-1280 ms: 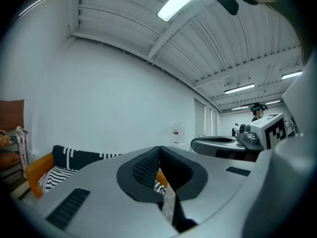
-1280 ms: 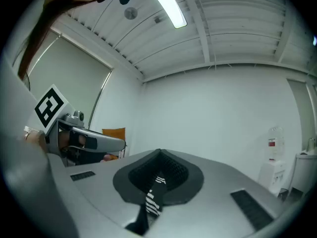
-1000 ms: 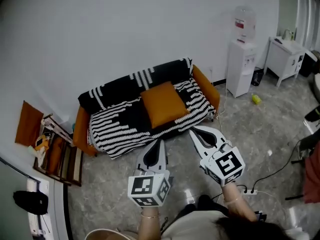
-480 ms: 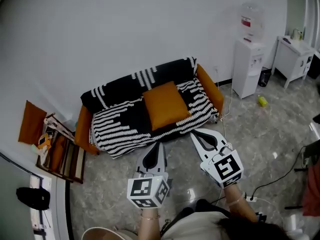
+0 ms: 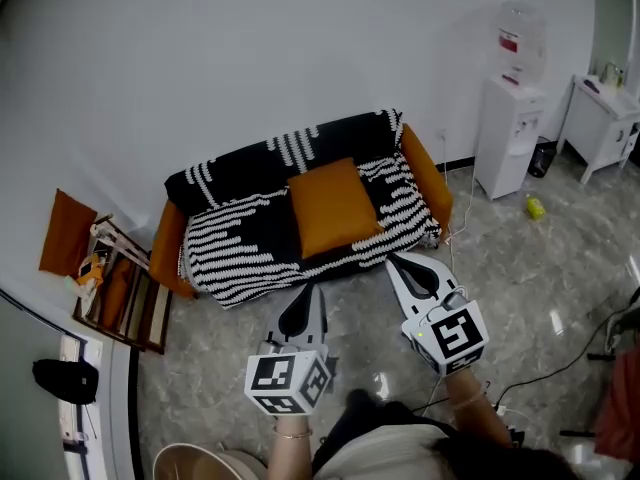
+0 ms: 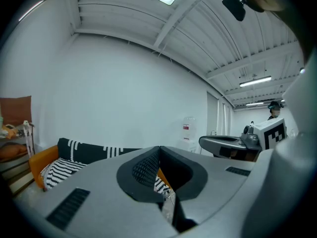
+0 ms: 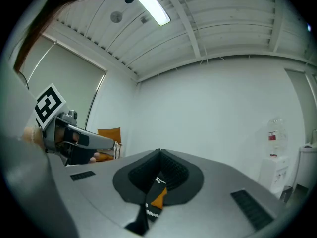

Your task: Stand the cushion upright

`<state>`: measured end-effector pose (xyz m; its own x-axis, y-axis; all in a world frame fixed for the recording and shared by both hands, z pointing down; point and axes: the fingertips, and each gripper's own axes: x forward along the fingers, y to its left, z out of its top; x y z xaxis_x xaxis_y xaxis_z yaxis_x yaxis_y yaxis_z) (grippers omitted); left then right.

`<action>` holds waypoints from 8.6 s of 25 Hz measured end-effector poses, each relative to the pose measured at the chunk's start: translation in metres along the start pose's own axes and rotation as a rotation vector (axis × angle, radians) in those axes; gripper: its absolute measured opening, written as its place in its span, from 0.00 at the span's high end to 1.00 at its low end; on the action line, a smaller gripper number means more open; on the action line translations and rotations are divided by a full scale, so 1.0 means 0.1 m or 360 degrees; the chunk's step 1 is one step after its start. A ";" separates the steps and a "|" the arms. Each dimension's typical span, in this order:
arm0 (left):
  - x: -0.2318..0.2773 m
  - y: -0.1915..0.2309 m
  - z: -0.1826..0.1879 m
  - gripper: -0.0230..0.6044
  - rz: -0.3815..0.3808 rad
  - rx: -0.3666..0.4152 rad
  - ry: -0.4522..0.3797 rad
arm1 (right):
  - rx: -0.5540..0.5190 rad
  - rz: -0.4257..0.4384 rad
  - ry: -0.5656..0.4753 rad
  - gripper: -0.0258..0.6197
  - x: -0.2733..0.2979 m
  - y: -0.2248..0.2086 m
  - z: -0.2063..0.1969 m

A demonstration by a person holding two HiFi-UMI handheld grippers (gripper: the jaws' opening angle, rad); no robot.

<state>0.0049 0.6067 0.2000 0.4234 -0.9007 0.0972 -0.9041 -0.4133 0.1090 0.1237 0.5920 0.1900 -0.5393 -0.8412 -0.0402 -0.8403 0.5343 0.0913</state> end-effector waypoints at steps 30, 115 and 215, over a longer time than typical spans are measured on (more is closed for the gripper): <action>1.48 1.62 0.19 0.93 -0.0070 -0.0012 0.0015 | 0.0107 -0.0038 0.0065 0.95 2.05 -0.39 -0.33; 4.97 4.41 -3.88 0.60 0.0052 -0.0418 0.0908 | -0.0036 0.0241 0.1118 0.80 5.06 -2.61 -5.09; 5.25 4.97 -3.68 0.91 0.0387 -0.0557 0.1007 | 0.0466 -0.0069 0.1333 0.94 5.20 -2.85 -5.32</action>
<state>-0.2007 -0.0227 0.6690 0.2627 -0.6686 0.6956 -0.9497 -0.0517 0.3090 0.1125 -0.0415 0.6724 -0.3855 -0.5845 0.7140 -0.9015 0.4037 -0.1563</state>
